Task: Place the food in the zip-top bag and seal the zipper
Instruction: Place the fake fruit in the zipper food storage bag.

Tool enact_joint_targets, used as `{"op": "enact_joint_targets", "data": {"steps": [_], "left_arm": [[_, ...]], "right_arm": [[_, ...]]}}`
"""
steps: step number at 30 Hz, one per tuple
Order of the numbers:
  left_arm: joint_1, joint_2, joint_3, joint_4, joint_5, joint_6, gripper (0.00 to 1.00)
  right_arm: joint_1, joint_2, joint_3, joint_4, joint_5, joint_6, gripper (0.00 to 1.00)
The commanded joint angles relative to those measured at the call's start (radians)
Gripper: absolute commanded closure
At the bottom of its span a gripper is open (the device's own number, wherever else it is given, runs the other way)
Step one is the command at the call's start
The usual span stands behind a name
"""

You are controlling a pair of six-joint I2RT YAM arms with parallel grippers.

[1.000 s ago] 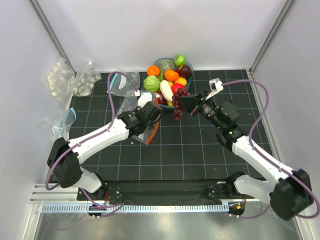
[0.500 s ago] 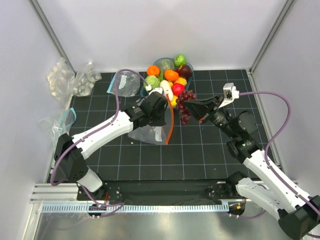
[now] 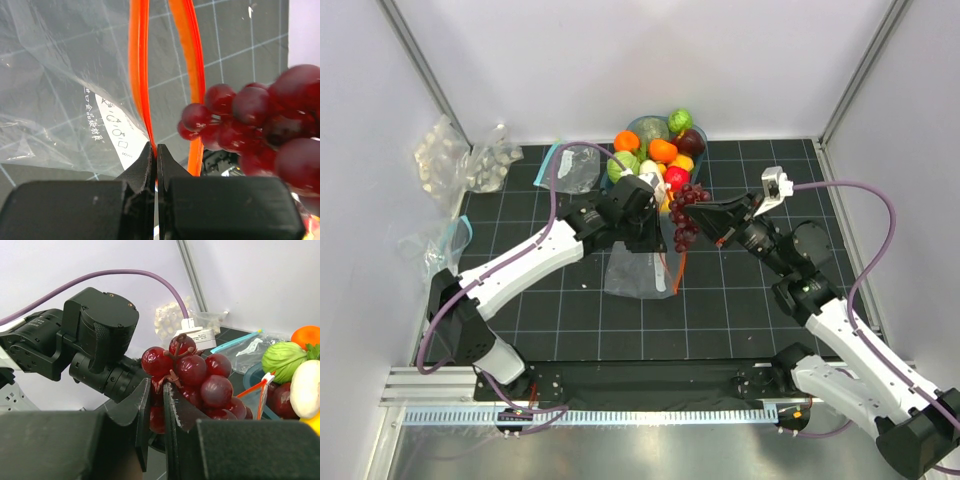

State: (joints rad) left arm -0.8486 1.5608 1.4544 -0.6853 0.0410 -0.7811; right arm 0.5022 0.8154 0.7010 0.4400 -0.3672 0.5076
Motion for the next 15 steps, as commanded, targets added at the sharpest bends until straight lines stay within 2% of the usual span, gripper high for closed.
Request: {"op": "enact_joint_targets", "data": {"steps": [1, 7, 15], "left_arm": [[0.002, -0.019, 0.050, 0.043, 0.078, -0.014, 1.00], [0.002, -0.011, 0.054, 0.082, 0.125, -0.021, 1.00], [0.003, -0.083, -0.003, 0.102, 0.100, -0.010, 0.99]], "right_arm": [[0.004, 0.002, 0.012, 0.075, -0.026, 0.020, 0.91], [0.002, 0.045, -0.001, 0.123, -0.038, 0.054, 0.91], [0.002, 0.105, -0.034, 0.169, 0.005, 0.069, 0.92]]}}
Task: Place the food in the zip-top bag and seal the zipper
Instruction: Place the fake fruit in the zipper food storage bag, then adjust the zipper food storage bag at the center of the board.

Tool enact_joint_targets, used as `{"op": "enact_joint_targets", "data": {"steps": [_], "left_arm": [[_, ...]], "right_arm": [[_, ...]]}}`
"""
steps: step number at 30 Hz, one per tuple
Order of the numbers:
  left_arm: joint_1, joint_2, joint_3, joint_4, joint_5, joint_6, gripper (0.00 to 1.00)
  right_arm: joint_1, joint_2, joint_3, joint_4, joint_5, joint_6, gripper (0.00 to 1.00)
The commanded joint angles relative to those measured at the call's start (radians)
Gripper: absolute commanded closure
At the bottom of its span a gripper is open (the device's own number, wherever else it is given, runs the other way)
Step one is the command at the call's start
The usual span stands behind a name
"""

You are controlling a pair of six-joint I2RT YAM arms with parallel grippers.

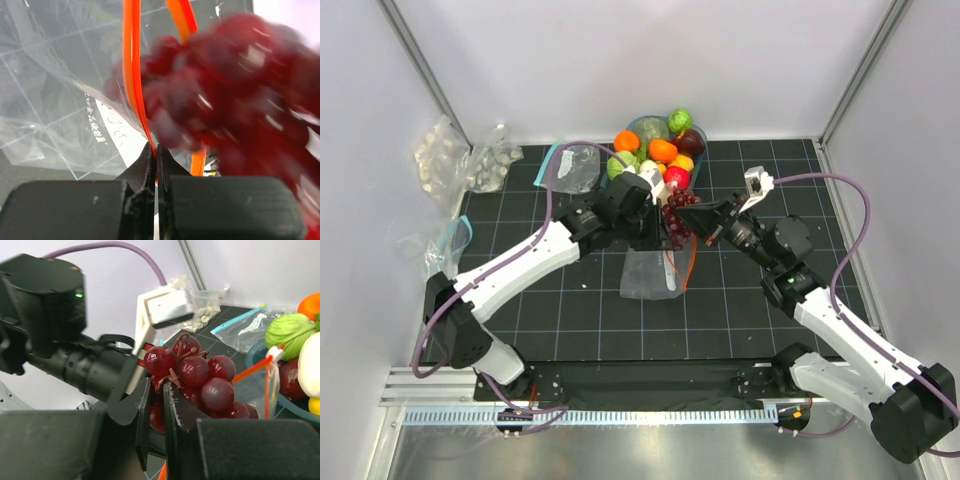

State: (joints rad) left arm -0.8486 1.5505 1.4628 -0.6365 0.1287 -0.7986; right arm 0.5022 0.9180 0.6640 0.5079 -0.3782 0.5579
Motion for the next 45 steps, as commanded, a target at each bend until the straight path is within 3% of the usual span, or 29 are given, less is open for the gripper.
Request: {"op": "enact_joint_targets", "data": {"steps": [1, 13, 22, 24, 27, 28, 31, 34, 38, 40, 45], "left_arm": [[0.005, -0.099, -0.025, 0.072, 0.009, 0.006, 1.00], [0.072, -0.257, -0.171, 0.126, -0.038, -0.011, 1.00], [0.074, -0.305, -0.217, 0.144, -0.069, -0.013, 1.00], [0.074, -0.308, -0.217, 0.144, -0.070, -0.011, 1.00], [0.075, -0.322, -0.225, 0.143, -0.095, -0.008, 1.00], [0.075, -0.325, -0.228, 0.143, -0.101, -0.008, 1.00], [0.075, -0.333, -0.236, 0.143, -0.113, -0.007, 1.00], [0.075, -0.333, -0.240, 0.143, -0.115, -0.005, 1.00], [0.075, -0.325, -0.248, 0.144, -0.121, -0.004, 1.00], [0.075, -0.323, -0.251, 0.143, -0.121, -0.004, 1.00], [0.075, -0.331, -0.262, 0.132, -0.240, -0.002, 1.00]], "right_arm": [[0.002, 0.005, 0.000, 0.106, 0.019, 0.022, 0.92], [0.012, 0.093, 0.002, 0.139, 0.007, 0.051, 0.93], [0.162, 0.193, 0.075, 0.057, 0.042, -0.079, 0.91], [0.182, 0.202, 0.080, 0.050, 0.055, -0.090, 0.87], [0.183, 0.200, 0.074, 0.052, 0.073, -0.093, 0.72], [0.182, 0.196, 0.071, 0.052, 0.081, -0.095, 0.55], [0.183, 0.179, 0.060, 0.049, 0.104, -0.101, 0.31], [0.183, 0.160, 0.060, 0.034, 0.117, -0.110, 0.25], [0.182, 0.137, 0.069, -0.020, 0.169, -0.125, 0.25], [0.182, 0.127, 0.104, -0.125, 0.220, -0.144, 0.26], [0.182, 0.114, 0.207, -0.363, 0.548, -0.173, 0.27]]}}
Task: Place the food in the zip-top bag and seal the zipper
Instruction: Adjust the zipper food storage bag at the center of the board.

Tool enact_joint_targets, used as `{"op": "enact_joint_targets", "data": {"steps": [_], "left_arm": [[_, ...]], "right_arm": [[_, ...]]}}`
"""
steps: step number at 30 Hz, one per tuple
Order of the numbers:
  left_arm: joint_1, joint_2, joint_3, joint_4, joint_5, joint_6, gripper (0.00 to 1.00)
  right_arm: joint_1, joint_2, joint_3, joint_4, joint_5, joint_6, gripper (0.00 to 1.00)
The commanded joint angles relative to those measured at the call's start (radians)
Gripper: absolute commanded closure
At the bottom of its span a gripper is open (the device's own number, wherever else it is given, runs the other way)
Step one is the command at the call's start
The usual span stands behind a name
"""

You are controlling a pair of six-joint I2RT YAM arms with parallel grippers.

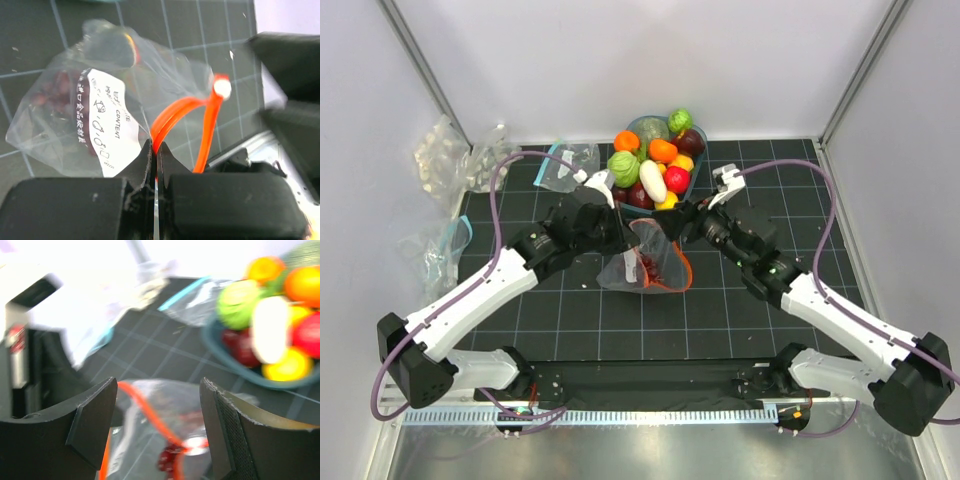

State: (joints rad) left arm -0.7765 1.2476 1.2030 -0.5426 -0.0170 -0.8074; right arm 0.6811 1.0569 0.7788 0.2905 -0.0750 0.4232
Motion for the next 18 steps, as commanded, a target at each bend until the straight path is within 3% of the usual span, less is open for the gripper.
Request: {"op": "enact_joint_targets", "data": {"steps": [1, 4, 11, 18], "left_arm": [[0.005, -0.031, -0.003, 0.029, -0.124, -0.002, 0.99], [0.039, -0.050, -0.029, 0.015, -0.205, -0.036, 1.00], [0.129, -0.054, -0.062, -0.017, -0.296, -0.079, 1.00], [0.129, -0.077, -0.068, -0.020, -0.342, -0.070, 1.00]], "right_arm": [[0.003, -0.020, 0.102, -0.189, 0.285, -0.040, 0.27], [-0.003, 0.002, 0.111, -0.214, 0.359, -0.026, 0.27], [-0.014, 0.078, 0.143, -0.235, 0.337, 0.003, 0.27], [-0.023, 0.140, 0.149, -0.185, 0.157, -0.001, 0.27]]}}
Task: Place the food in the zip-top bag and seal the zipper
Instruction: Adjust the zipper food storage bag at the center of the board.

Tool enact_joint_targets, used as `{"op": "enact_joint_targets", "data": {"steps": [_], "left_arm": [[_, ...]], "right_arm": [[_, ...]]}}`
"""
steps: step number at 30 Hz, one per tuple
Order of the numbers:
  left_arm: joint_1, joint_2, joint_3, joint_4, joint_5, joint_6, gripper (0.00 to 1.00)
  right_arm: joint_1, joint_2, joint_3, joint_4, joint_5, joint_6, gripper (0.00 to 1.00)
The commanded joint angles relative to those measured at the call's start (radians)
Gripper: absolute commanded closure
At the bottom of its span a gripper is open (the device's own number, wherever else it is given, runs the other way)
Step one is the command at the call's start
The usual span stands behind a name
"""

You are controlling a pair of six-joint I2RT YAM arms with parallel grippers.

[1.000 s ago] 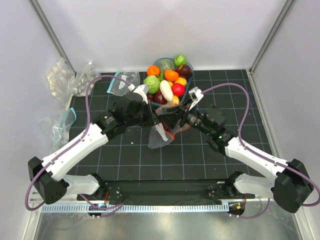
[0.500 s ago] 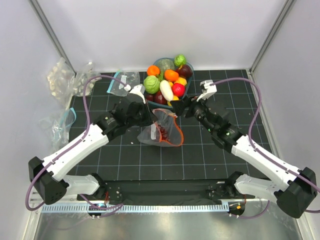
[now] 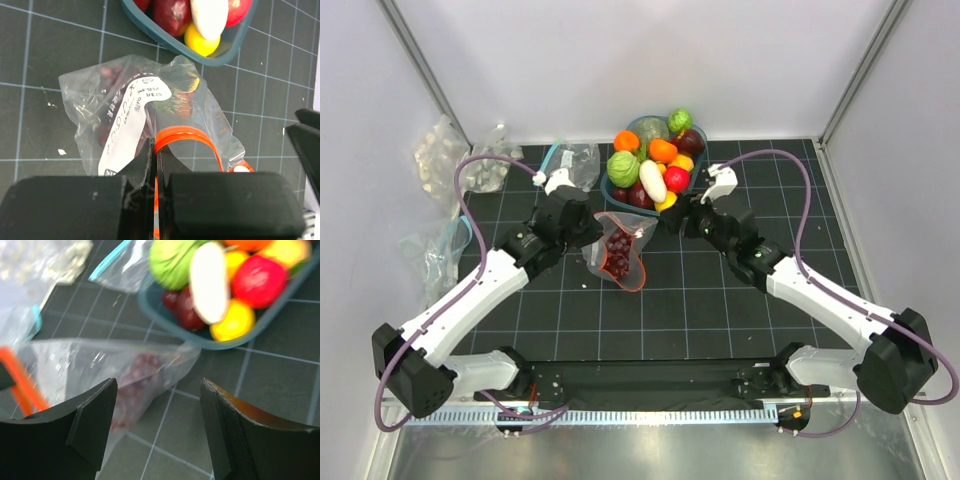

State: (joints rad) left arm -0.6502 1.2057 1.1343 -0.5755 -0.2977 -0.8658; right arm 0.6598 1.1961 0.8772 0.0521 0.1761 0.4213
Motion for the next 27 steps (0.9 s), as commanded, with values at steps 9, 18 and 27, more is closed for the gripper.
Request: {"op": "enact_joint_targets", "data": {"steps": [9, 18, 27], "left_arm": [[0.003, -0.035, -0.005, 0.026, -0.044, 0.001, 1.00], [0.003, -0.044, -0.016, 0.035, -0.041, 0.002, 0.99], [0.003, -0.047, -0.024, 0.054, -0.017, 0.010, 1.00]], "right_arm": [[0.046, 0.003, 0.068, 0.094, -0.362, -0.093, 0.21], [0.164, 0.074, 0.167, -0.036, -0.253, -0.208, 0.20], [0.247, 0.146, 0.236, -0.146, -0.038, -0.300, 0.21]]}}
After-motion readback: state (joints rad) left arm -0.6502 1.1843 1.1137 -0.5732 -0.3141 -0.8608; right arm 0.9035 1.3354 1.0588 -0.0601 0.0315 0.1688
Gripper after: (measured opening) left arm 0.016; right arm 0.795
